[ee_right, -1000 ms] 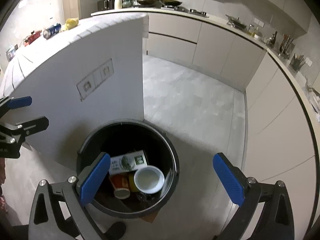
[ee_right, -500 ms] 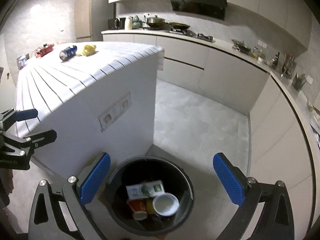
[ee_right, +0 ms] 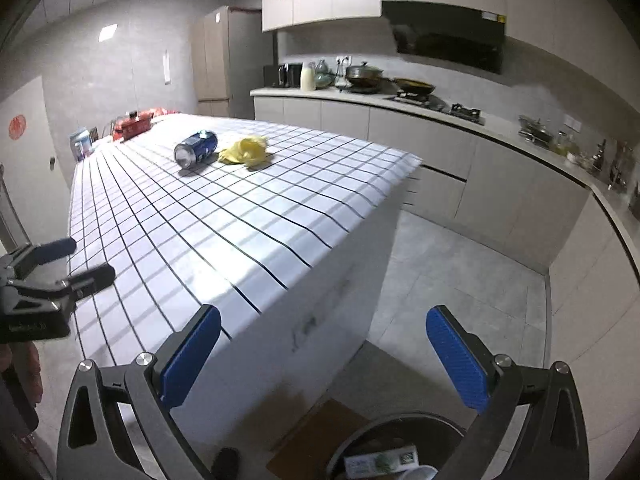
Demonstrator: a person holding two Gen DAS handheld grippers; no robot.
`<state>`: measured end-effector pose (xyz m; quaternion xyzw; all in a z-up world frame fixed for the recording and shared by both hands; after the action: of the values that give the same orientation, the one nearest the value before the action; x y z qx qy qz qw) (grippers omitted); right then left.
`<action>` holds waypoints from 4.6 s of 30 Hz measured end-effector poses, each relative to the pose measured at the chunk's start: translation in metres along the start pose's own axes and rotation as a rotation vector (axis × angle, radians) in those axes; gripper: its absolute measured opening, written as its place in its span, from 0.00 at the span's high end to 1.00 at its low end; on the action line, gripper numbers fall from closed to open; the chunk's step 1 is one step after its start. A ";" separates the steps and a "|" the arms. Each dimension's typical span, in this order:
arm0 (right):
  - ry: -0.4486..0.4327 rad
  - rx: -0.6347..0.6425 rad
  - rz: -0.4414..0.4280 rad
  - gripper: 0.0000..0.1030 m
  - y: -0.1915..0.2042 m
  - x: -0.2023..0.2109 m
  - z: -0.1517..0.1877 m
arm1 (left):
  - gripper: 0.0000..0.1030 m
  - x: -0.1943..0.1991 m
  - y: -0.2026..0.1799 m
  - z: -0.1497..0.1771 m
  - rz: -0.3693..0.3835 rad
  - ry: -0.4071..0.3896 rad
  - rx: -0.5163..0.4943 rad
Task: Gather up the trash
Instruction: 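Move both tools back to the blue can and yellow cloth on the island, then grasp the yellow cloth with the right tool while the left tool grasps the blue can, then carry the yellow cloth and blue can with both tools over the black bin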
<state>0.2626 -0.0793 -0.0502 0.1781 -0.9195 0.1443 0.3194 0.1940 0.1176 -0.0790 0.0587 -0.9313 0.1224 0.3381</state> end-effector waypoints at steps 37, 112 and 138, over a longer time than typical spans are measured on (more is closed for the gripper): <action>0.141 0.074 -0.054 0.21 0.165 -0.241 -0.172 | 0.03 -0.176 0.178 -0.146 0.023 0.058 0.027; 0.041 -0.091 -0.069 0.79 0.027 -0.050 -0.080 | 0.33 -0.067 -0.011 -0.073 0.273 0.047 -0.124; 0.072 -0.273 0.137 0.79 -0.165 0.086 0.072 | 0.33 -0.027 -0.205 0.025 0.463 0.128 -0.298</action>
<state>0.2300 -0.2743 -0.0246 0.0648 -0.9285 0.0456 0.3628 0.2385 -0.0862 -0.0766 -0.2138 -0.9045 0.0613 0.3640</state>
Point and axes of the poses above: each gripper's, at about its wrist camera, not at the fingertips, and x roughly against the way its jaws point, y to its left, z to its underside, the point moved 8 cm from there along -x, roughly the way its jaws point, and after that the axes turned 11 degrees about z, right-handed, at the moved point
